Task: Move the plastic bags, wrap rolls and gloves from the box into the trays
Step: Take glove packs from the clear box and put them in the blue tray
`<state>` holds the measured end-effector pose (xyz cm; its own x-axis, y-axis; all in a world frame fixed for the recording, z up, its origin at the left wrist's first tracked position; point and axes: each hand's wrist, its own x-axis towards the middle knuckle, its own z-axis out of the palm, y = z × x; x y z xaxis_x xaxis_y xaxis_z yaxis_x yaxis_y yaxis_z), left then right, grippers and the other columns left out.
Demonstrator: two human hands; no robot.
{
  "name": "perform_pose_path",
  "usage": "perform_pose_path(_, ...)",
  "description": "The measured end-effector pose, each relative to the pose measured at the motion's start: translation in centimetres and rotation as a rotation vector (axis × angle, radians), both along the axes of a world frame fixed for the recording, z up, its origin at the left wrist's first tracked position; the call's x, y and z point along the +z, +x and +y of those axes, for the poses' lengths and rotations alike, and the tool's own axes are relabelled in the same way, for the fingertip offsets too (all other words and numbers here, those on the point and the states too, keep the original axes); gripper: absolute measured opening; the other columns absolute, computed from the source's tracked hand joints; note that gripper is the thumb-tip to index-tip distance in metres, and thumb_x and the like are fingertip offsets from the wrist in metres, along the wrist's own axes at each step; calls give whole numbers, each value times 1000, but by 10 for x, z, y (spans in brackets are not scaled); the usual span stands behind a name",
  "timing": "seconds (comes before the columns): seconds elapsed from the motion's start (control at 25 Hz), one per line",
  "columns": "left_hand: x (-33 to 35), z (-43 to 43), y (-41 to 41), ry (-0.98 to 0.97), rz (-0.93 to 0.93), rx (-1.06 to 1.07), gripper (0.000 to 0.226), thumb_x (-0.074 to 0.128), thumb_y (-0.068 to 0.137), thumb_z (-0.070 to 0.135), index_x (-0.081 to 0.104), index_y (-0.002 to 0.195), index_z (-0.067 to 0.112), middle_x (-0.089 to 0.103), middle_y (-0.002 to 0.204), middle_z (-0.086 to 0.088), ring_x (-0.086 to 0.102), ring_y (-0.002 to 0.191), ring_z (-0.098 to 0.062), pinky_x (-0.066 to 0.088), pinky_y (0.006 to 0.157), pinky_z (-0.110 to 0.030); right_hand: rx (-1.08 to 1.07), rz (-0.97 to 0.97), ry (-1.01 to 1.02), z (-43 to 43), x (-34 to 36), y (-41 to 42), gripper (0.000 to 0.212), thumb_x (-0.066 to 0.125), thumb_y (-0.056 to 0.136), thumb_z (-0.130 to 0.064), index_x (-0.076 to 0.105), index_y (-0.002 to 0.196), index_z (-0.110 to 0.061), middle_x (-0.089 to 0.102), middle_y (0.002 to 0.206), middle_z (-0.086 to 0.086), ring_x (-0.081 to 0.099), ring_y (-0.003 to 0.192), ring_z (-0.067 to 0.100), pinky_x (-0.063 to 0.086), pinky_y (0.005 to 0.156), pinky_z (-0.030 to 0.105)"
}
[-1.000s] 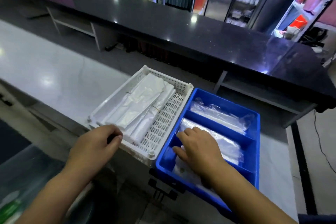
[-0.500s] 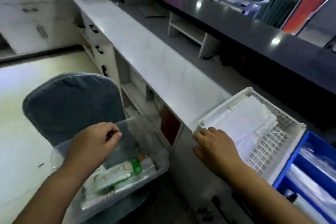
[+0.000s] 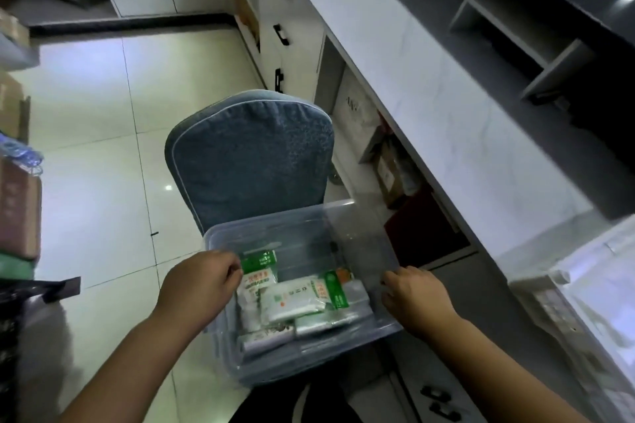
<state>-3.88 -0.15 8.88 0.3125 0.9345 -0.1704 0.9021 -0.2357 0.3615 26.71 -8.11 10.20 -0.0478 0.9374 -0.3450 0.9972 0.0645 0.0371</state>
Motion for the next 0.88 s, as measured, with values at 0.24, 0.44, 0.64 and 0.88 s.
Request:
perform_pose_path(0.24,-63,-1,4,-148,73,-33,13,51,86,31,63,87,26,67,88,5,59,77,-17,35,55,-26,-6,66,-161,29,-106,1,18,59,79,-21,65,94,-13,69,91,11,63,82,32,43,59,32)
perform_pose_path(0.44,-122,9,17,-238,221,-99,19,47,86,29,63,91,22,67,92,0,61,83,-21,44,62,-29,95,116,-339,57,-211,-13,30,45,86,-13,58,113,-11,65,110,15,61,95,32,47,75,34)
perform_pose_path(0.64,-167,18,27,-261,301,-60,22,47,87,26,63,101,22,68,97,-1,62,86,-22,48,66,-30,261,94,-362,68,-286,-18,41,50,84,-16,47,125,-12,55,123,15,52,107,32,43,86,38)
perform_pose_path(0.88,-198,8,31,-303,311,-35,25,50,87,25,64,108,23,69,101,-1,63,88,-21,51,73,-30,319,142,-339,68,-332,-19,55,58,81,-18,39,132,-18,50,130,9,46,114,28,41,93,39)
